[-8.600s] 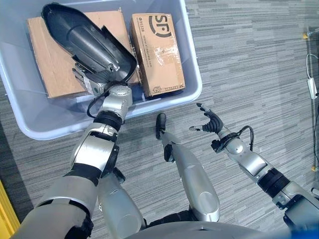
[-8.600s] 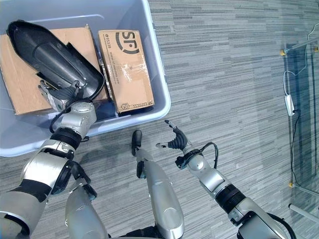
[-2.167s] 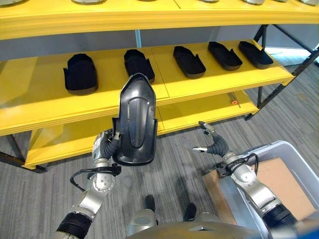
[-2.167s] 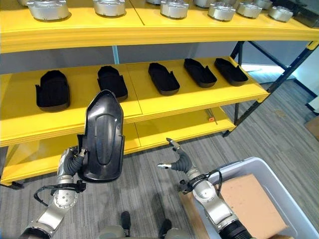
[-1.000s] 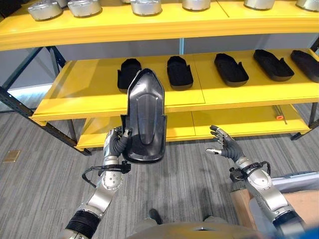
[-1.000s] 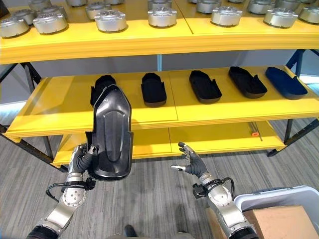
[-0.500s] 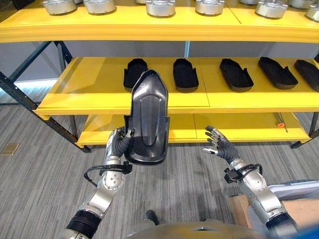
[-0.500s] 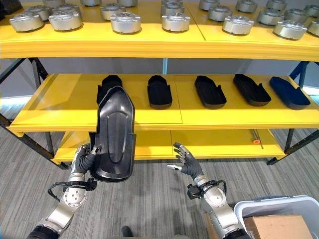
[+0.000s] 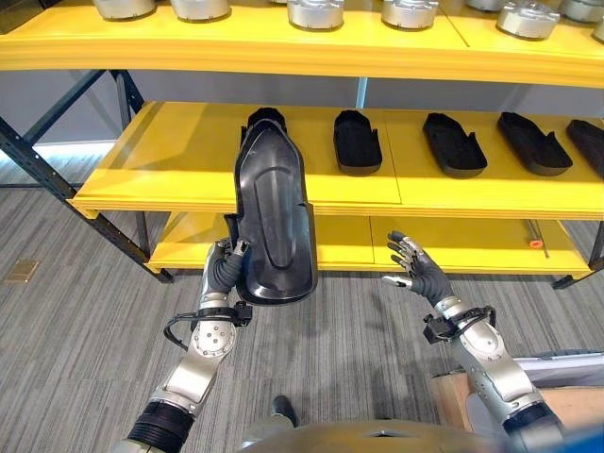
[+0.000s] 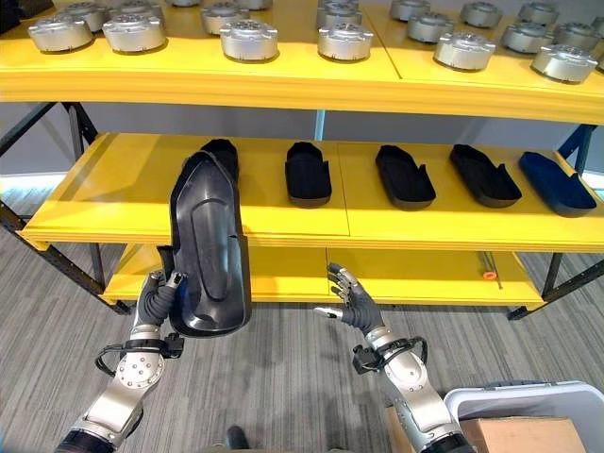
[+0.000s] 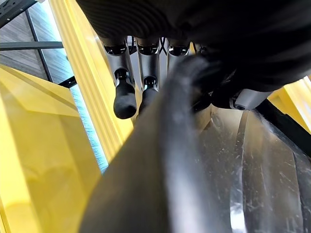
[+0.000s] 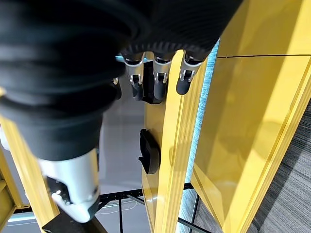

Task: Move parts from the plastic box to the shelf.

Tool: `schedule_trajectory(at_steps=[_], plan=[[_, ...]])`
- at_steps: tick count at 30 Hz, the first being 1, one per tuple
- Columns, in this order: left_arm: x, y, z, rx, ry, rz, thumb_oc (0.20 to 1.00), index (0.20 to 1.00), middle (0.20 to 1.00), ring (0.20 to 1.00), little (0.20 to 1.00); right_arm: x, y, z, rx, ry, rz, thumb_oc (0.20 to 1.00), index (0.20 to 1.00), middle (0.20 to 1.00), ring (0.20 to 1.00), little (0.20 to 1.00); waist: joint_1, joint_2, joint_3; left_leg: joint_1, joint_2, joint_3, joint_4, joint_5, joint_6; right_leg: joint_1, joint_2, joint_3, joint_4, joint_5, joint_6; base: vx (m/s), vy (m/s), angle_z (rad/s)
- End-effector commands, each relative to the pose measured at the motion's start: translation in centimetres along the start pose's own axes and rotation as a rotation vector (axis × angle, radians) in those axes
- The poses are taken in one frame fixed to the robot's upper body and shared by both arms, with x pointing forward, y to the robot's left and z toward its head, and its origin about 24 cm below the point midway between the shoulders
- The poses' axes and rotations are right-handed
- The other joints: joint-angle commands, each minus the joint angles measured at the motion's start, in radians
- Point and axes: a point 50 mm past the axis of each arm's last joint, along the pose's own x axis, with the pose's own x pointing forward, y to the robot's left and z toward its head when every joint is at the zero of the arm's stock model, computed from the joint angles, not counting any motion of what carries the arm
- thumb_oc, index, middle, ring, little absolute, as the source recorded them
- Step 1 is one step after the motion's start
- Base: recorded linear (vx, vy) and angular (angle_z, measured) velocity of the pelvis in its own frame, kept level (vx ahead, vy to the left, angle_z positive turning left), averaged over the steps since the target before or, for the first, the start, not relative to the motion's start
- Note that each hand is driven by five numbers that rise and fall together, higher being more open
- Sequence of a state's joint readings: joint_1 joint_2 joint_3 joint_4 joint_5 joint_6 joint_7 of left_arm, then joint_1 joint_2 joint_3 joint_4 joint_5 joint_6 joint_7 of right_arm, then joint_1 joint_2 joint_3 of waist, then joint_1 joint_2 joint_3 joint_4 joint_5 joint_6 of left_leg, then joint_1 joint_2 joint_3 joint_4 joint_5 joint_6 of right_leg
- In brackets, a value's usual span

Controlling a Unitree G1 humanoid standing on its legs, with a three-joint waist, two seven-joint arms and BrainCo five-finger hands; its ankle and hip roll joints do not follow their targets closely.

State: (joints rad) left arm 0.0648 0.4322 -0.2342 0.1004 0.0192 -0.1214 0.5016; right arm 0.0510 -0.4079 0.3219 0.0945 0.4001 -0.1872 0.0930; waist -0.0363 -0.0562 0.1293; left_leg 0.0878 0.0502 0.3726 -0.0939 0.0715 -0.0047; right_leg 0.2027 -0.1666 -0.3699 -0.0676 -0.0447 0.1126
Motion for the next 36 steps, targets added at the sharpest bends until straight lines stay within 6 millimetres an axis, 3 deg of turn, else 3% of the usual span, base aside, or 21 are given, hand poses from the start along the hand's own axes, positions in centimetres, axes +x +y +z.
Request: schedule_trajectory(at_steps=[1,12,17,19,21,22,24,25,26,27,28,29,32,36], plan=[[1.8,0.7,2.8,-0.060,-0.147,0.064,0.200,0.200,0.200,0.200,0.200,0.8,-0.3,2.6,-0.008,-0.145,-0.004,1.000,1.000,1.000,1.000,1.000,0.013,0.011,-0.024,0.055,0.020,-0.074,0.007,-0.051,-0.031,-0.049,0.044,0.058,-0.010,0.112,0.019,0.00,0.000,0.00],[2.0,0.7,2.8,-0.023,-0.159,0.060,0.200,0.200,0.200,0.200,0.200,0.8,-0.7,2.7,-0.030,-0.142,-0.032,1.000,1.000,1.000,1.000,1.000,0.000,0.012,-0.018,0.060,0.002,-0.063,0.007,-0.061,-0.014,-0.061,0.028,0.068,0.016,0.114,0.035,-0.02,0.096,0.00],[2.5,0.3,2.8,0.012,-0.171,0.024,0.200,0.200,0.200,0.200,0.200,0.8,-0.9,2.7,-0.023,-0.161,-0.076,1.000,1.000,1.000,1.000,1.000,-0.014,0.012,0.004,0.056,-0.014,-0.053,0.007,-0.071,0.018,-0.121,-0.003,0.083,0.126,0.119,0.066,-0.04,0.106,0.04],[2.5,0.4,2.8,0.017,-0.172,0.025,0.200,0.200,0.200,0.200,0.200,0.9,-0.7,2.8,-0.023,-0.170,-0.066,1.000,1.000,1.000,1.000,1.000,-0.011,0.011,0.014,0.058,-0.017,-0.035,0.007,-0.073,0.025,-0.139,-0.014,0.058,0.162,0.136,0.080,-0.04,0.047,-0.12],[2.4,0.9,2.6,0.016,-0.166,0.040,0.200,0.200,0.200,0.200,0.200,1.3,-0.4,2.8,-0.023,-0.167,-0.032,1.000,1.000,1.000,1.000,1.000,0.011,0.013,0.033,0.078,-0.017,0.013,0.007,-0.082,0.021,-0.148,-0.041,-0.037,0.208,0.158,0.096,0.02,0.058,-0.32],[2.3,1.1,2.6,0.014,-0.164,0.043,0.200,0.200,0.200,0.200,0.200,1.3,-0.4,2.8,-0.023,-0.163,-0.025,1.000,1.000,1.000,1.000,1.000,0.017,0.016,0.034,0.093,-0.018,0.010,0.007,-0.103,0.016,-0.141,-0.046,-0.048,0.222,0.143,0.111,0.07,0.039,-0.52],[2.2,1.4,2.7,0.008,-0.169,0.045,0.200,0.200,0.200,0.200,0.200,1.3,-0.4,2.8,-0.024,-0.159,-0.017,1.000,1.000,1.000,1.000,1.000,0.028,0.021,0.038,0.096,-0.014,0.032,0.007,-0.099,0.012,-0.136,-0.037,-0.091,0.224,0.127,0.102,0.06,-0.004,-0.57],[2.1,1.4,2.8,-0.002,-0.166,0.038,0.200,0.200,0.200,0.200,0.200,1.2,-0.6,2.7,-0.028,-0.154,-0.015,1.000,1.000,1.000,1.000,1.000,0.025,0.022,0.042,0.096,-0.017,0.032,0.007,-0.098,0.008,-0.124,0.019,-0.089,0.188,0.090,0.071,0.06,-0.048,-0.32],[2.1,1.3,2.8,-0.004,-0.165,0.035,0.200,0.200,0.200,0.200,0.200,1.2,-0.6,2.7,-0.028,-0.153,-0.016,1.000,1.000,1.000,1.000,1.000,0.022,0.021,0.043,0.096,-0.019,0.027,0.007,-0.098,0.006,-0.121,0.034,-0.081,0.175,0.083,0.062,0.07,-0.118,-0.23],[2.2,1.0,3.0,-0.009,-0.163,0.025,0.200,0.200,0.200,0.200,0.200,1.1,-0.6,2.6,-0.028,-0.149,-0.023,1.000,1.000,1.000,1.000,1.000,0.006,0.014,0.044,0.082,-0.034,0.012,0.007,-0.078,0.008,-0.114,0.097,-0.035,0.105,0.087,0.020,0.13,-0.167,0.03],[2.1,0.3,3.1,-0.007,-0.169,0.001,0.200,0.200,0.200,0.200,0.200,0.8,-0.9,2.4,-0.021,-0.141,-0.039,1.000,1.000,1.000,1.000,1.000,-0.017,0.009,0.033,0.068,-0.059,-0.034,0.007,-0.079,0.011,-0.099,0.140,0.062,0.048,0.090,-0.001,0.19,-0.238,0.05],[1.7,-0.3,2.9,-0.008,-0.165,-0.009,0.200,0.200,0.200,0.200,0.200,0.5,-1.0,2.1,-0.018,-0.127,-0.046,1.000,1.000,1.000,1.000,1.000,-0.025,0.010,0.022,0.060,-0.063,-0.053,0.007,-0.064,0.003,-0.088,0.146,0.105,0.017,0.107,-0.002,0.18,-0.181,0.25],[1.3,-0.4,2.8,-0.009,-0.164,-0.007,0.200,0.200,0.200,0.200,0.200,0.3,-1.0,1.8,-0.025,-0.119,-0.041,1.000,1.000,1.000,1.000,1.000,-0.029,0.016,0.008,0.053,-0.056,-0.042,0.007,-0.048,-0.005,-0.085,0.143,0.127,-0.013,0.122,-0.004,0.08,-0.134,0.33],[1.5,-0.6,3.1,-0.002,-0.181,0.005,0.200,0.200,0.200,0.200,0.200,0.2,-1.2,1.9,-0.034,-0.136,-0.041,1.000,1.000,1.000,1.000,1.000,-0.046,0.026,0.019,0.021,-0.043,0.016,0.073,-0.060,-0.019,-0.084,0.126,0.111,-0.017,0.115,-0.011,0.03,-0.104,-0.01]])
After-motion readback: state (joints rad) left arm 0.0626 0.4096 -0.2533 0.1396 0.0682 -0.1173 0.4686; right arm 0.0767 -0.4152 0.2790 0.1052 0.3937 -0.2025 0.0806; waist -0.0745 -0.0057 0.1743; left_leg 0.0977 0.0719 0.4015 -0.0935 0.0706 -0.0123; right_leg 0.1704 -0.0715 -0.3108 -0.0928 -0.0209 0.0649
